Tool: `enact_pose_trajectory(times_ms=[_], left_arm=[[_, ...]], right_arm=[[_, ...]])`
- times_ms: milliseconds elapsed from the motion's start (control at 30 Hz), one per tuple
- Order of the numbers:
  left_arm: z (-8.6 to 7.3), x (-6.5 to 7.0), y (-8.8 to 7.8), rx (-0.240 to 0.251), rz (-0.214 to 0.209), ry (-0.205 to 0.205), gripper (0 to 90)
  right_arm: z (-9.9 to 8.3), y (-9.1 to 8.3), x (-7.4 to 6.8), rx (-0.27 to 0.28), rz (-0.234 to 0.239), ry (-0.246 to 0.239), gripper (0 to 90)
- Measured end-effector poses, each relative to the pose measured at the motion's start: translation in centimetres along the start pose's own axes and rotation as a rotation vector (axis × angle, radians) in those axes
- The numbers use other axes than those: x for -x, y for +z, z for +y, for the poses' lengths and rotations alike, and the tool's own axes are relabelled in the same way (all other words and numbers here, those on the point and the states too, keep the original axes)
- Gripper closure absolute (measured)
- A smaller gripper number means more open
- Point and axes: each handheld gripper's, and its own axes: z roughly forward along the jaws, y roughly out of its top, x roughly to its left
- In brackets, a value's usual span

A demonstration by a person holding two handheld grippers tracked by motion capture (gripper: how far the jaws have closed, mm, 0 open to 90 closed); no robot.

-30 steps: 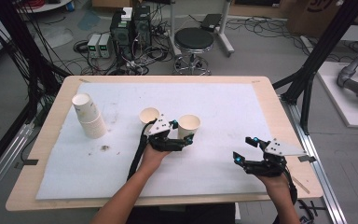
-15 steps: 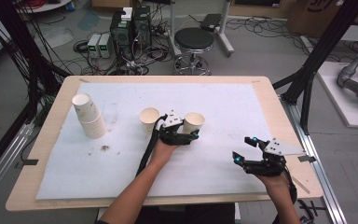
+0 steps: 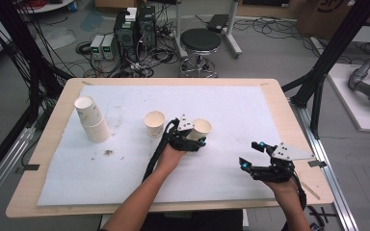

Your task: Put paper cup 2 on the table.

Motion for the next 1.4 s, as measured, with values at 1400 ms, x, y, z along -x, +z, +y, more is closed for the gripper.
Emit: enact_pose_trajectory(times_ms=[1400], left_arm=[[-5.6,-1.7,-13.2,0.321,-0.091,-0.083,17.5]], right_arm=[[-0.4,0.9,-0.3,-0.063,-0.047,-0.014,20.3]])
